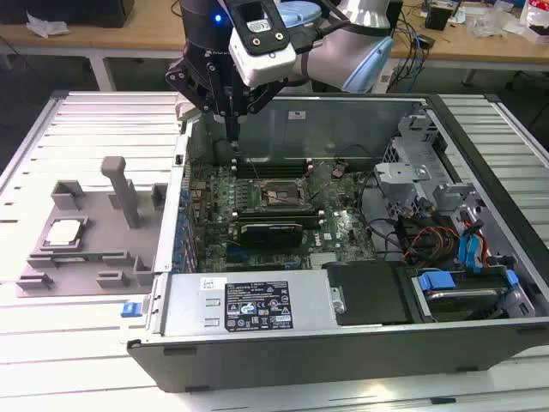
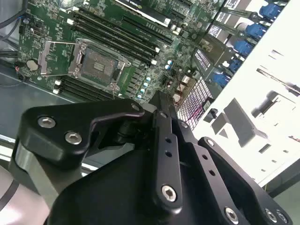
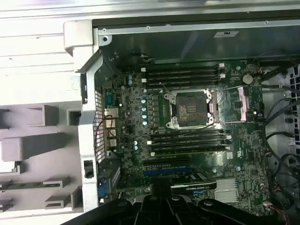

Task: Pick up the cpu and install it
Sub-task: 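Reach for the cpu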

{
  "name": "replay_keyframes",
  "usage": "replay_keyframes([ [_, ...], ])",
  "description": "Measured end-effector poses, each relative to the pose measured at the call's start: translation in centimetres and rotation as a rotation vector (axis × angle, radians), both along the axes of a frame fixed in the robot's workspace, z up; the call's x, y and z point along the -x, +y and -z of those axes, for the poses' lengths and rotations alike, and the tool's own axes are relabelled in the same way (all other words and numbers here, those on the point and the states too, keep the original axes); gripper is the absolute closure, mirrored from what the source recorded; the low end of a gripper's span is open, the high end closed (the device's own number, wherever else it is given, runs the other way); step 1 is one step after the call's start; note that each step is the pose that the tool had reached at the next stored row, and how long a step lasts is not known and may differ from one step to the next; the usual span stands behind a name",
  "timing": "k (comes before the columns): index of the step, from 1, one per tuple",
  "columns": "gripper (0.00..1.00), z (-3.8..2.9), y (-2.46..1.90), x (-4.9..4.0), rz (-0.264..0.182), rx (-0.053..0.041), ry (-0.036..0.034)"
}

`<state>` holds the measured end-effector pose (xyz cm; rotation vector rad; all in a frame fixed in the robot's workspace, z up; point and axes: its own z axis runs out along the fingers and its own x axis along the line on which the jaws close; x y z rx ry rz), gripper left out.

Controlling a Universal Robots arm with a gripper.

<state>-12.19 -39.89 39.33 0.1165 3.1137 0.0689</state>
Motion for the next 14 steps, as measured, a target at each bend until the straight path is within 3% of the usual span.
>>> replay_keyframes([
  [10,0.89,0.00,0.00,0.03,0.000,0.0000,-0.0001],
  [14,0.89,0.00,0.00,0.55,0.000,0.0000,0.0000],
])
